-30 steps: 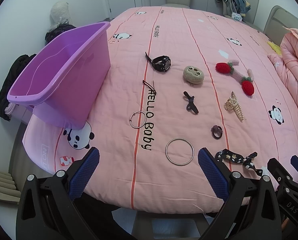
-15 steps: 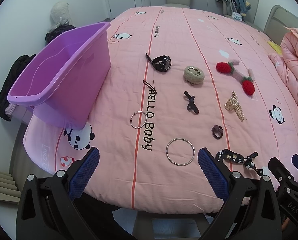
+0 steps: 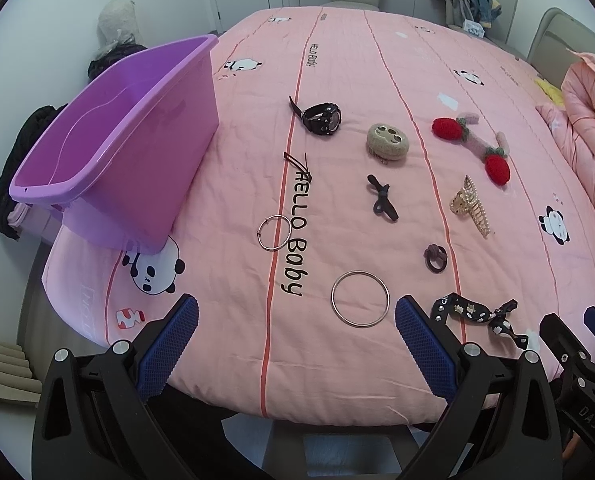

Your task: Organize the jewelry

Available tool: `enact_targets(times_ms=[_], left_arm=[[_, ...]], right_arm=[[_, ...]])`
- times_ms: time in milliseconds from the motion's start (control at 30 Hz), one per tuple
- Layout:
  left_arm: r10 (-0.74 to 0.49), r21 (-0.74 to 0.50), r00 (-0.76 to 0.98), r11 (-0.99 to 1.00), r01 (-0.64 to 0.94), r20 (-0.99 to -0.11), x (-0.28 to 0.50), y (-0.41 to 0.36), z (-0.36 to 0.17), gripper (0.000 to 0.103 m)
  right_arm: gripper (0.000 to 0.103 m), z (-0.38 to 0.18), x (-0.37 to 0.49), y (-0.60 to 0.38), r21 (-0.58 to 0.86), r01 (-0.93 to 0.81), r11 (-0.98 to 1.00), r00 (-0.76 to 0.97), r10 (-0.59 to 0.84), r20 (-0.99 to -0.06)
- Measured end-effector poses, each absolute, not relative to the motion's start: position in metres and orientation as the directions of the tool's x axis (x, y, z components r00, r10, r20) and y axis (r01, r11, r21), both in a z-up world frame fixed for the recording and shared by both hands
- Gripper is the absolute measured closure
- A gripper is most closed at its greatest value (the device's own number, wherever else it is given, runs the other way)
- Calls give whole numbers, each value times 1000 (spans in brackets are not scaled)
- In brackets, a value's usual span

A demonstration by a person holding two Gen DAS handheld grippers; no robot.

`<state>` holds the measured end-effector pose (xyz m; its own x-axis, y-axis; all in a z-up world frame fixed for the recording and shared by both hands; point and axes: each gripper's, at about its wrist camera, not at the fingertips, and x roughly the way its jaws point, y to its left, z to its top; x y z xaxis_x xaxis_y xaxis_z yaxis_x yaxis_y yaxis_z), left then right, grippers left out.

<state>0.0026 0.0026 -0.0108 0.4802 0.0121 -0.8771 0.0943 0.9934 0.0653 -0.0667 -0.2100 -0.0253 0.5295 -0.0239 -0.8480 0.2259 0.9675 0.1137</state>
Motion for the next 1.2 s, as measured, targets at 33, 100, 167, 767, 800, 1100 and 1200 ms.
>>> enact_targets(times_ms=[33,100,167,767,800,1100,1200], left_arm=[[9,61,476,994,93,-880,3,4,-13,6],[5,53,468,995,88,-884,4,7,-17,6],[5,48,454,995,82,-891,5,10,-24,6],[-16,27,382,994,108,-924,20,16,-99,6],[-16,32,383,992,119,-924,23,11,-104,6],[-35,28,363,986,165,-931,39,-15,-132,6],[-32,31,349,984,173,-937,41,-20,-143,6]], right_arm=[[9,-27,-68,-212,119,224,967,530,-18,-848],[9,-32,-70,-215,126,217,968,529,-8,-848],[9,-37,-72,-220,115,219,969,524,-18,-851],[9,-100,-65,-262,130,269,955,466,-11,-885],[9,-103,-63,-262,126,262,957,465,-10,-886],[9,-135,-49,-261,64,225,972,412,-36,-911],[9,-145,-45,-262,55,214,975,395,-35,-918]])
